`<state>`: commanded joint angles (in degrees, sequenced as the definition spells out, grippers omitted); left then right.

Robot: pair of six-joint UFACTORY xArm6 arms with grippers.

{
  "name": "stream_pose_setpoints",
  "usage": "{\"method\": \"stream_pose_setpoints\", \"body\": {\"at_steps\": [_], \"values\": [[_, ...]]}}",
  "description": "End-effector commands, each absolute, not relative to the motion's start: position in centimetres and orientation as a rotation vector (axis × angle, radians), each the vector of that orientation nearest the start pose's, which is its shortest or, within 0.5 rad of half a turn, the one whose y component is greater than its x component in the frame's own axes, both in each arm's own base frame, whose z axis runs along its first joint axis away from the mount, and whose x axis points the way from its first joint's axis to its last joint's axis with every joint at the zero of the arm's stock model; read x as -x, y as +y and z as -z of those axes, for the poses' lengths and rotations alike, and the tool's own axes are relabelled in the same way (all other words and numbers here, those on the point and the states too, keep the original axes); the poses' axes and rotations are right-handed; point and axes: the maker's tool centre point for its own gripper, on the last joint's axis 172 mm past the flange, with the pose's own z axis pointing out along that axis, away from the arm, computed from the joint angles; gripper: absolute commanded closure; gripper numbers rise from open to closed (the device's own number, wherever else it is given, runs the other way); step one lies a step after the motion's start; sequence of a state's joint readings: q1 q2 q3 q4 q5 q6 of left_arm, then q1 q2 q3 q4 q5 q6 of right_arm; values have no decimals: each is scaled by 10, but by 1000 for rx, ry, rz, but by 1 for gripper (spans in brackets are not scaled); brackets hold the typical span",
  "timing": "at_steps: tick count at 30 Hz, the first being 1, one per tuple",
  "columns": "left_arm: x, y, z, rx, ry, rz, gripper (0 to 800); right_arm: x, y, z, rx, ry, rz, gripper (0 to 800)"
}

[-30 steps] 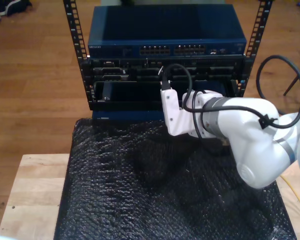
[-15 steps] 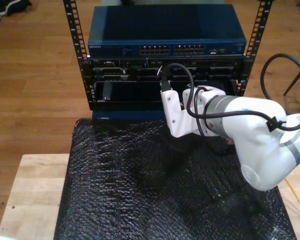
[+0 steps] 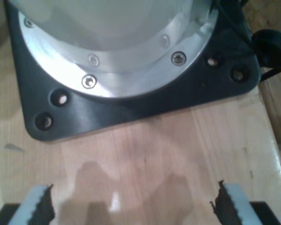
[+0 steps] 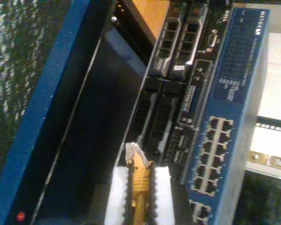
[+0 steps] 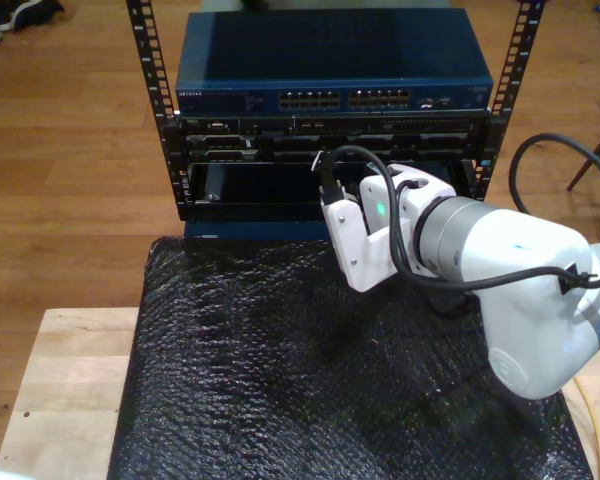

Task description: Grab the cable and plug it in

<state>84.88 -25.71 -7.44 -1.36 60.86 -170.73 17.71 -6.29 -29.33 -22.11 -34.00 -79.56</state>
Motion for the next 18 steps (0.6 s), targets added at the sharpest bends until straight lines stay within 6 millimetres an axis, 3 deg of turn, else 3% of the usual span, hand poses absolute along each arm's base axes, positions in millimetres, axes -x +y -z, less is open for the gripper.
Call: {"method": "stream_pose_setpoints", "body": {"at_steps": [2,6,9,16,18], "values": [[-15,118,-29,2105,2667,634,0,-503,240,-307,-1026,1890,-1336,800],[-15,118,-29,2105,2667,634,0,-506,218,-316,-1104,1757,-1408,800],[-15,118,-29,2104,2669,633,0,-508,202,-320,-1148,1657,-1454,800],[-15,118,-29,2105,2667,634,0,-508,189,-328,-1127,1522,-1543,800],[-15,118,-29,2105,2667,634,0,-511,186,-318,-1144,1504,-1545,800]]}}
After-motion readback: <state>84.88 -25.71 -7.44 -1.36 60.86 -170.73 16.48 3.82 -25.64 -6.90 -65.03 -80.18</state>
